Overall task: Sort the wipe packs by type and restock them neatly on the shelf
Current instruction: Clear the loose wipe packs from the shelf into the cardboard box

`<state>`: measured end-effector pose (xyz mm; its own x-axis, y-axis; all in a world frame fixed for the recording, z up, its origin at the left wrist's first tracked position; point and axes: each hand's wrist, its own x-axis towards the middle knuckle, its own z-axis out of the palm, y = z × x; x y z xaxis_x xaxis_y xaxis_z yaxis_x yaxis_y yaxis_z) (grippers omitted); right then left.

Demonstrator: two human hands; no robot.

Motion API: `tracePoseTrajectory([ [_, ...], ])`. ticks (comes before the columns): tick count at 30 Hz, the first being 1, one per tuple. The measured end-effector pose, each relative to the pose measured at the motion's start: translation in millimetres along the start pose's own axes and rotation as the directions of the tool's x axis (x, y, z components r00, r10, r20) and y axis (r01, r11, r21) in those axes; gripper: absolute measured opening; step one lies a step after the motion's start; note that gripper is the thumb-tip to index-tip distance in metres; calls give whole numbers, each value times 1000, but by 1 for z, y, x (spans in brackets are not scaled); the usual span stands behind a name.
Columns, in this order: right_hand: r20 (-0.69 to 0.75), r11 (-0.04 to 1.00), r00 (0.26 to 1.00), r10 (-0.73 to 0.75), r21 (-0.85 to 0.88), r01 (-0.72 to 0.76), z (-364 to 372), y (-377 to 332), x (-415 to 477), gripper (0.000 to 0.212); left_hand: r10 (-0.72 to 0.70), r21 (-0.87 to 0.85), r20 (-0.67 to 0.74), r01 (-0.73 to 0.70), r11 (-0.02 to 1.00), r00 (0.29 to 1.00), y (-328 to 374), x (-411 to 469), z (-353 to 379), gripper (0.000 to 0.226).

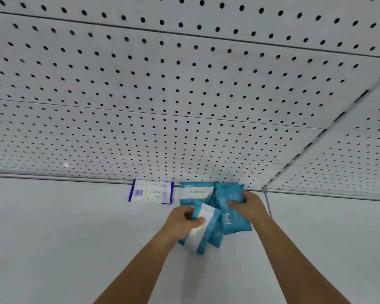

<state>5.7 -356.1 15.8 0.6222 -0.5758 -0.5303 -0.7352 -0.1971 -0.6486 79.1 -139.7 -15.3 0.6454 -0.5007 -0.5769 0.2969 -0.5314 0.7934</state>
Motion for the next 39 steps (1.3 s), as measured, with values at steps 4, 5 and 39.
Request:
tracePoseTrajectory([
  [4,-49,997,999,-1,-81,-3,8,1,-9,54,26,62,-93,-20,998,995,3,2,26,34],
  [5,-74,1000,997,19,-24,-21,5,5,-10,56,37,89,-107,-28,996,994,4,5,33,33],
  [39,-36,997,999,1,-80,-3,10,76,-101,27,153,161,-40,-145,976,987,-33,-27,-5,28],
])
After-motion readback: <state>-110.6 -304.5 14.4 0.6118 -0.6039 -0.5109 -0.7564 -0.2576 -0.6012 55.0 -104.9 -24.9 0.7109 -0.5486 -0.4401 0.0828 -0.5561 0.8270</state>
